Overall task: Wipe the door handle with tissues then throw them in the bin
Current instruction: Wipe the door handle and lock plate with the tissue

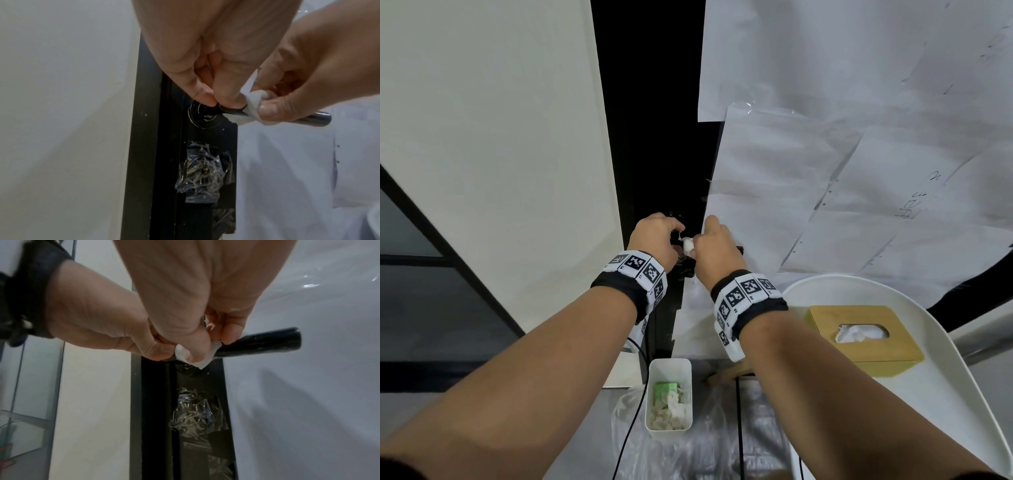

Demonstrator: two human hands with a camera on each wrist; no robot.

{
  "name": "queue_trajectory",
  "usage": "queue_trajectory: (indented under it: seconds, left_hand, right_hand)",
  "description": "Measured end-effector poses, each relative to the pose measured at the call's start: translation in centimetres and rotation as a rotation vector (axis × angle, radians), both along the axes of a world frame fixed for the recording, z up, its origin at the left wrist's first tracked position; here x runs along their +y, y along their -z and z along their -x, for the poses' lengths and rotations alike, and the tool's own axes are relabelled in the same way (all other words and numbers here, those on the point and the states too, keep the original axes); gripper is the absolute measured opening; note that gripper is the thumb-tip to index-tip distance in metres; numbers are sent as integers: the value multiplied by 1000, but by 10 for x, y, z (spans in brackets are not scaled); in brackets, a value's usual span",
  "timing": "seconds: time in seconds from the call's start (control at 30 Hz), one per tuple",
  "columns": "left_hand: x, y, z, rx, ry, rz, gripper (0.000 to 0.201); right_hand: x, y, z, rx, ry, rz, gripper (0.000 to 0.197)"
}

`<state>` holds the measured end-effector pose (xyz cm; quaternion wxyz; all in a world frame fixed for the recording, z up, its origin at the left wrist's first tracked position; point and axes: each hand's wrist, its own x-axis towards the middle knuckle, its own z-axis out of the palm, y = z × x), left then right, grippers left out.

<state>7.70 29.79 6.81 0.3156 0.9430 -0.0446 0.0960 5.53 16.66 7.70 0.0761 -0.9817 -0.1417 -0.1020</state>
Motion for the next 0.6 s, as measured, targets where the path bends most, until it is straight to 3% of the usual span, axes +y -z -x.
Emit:
queue_trajectory:
  seconds: [0.4, 0.6]
  left_hand:
    - [-2, -2, 2, 70, -13, -41, 40]
    - [-5, -5, 9, 5, 9, -55, 45]
  right_hand:
    - [-33, -4, 8, 20, 122, -16, 14]
    - [-13, -1, 7, 64, 12, -64, 23]
